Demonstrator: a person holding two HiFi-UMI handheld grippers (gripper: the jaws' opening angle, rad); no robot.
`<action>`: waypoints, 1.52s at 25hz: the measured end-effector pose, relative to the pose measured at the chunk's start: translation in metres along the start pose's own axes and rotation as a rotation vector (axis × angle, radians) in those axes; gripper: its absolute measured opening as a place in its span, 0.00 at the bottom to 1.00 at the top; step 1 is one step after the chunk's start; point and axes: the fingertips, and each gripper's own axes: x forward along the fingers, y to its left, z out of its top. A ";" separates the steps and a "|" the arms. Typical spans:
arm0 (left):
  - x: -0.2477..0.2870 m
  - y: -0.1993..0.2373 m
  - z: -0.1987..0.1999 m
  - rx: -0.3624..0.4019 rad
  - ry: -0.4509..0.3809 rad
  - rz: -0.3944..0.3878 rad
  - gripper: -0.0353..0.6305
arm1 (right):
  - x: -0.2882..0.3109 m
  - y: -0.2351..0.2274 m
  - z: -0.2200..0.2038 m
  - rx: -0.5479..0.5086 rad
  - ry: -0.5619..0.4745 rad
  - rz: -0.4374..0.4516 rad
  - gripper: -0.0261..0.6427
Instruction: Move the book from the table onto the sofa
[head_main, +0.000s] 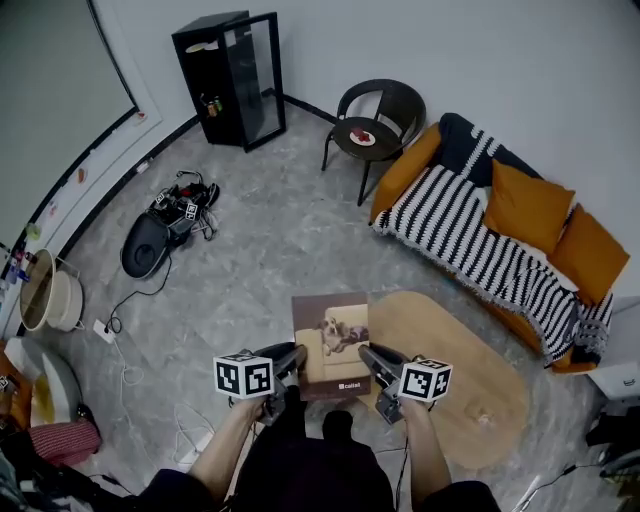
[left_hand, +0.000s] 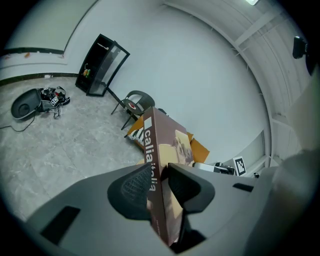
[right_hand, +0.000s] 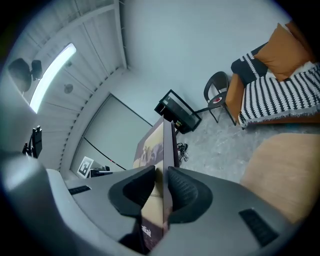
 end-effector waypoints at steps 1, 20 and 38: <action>-0.005 0.011 0.006 0.000 0.002 -0.004 0.22 | 0.012 0.004 -0.001 0.001 0.004 -0.006 0.19; -0.019 0.106 0.112 -0.015 0.059 -0.084 0.22 | 0.136 0.028 0.046 0.042 -0.036 -0.071 0.18; 0.127 0.104 0.235 0.044 0.170 -0.117 0.22 | 0.162 -0.075 0.185 0.111 -0.127 -0.113 0.18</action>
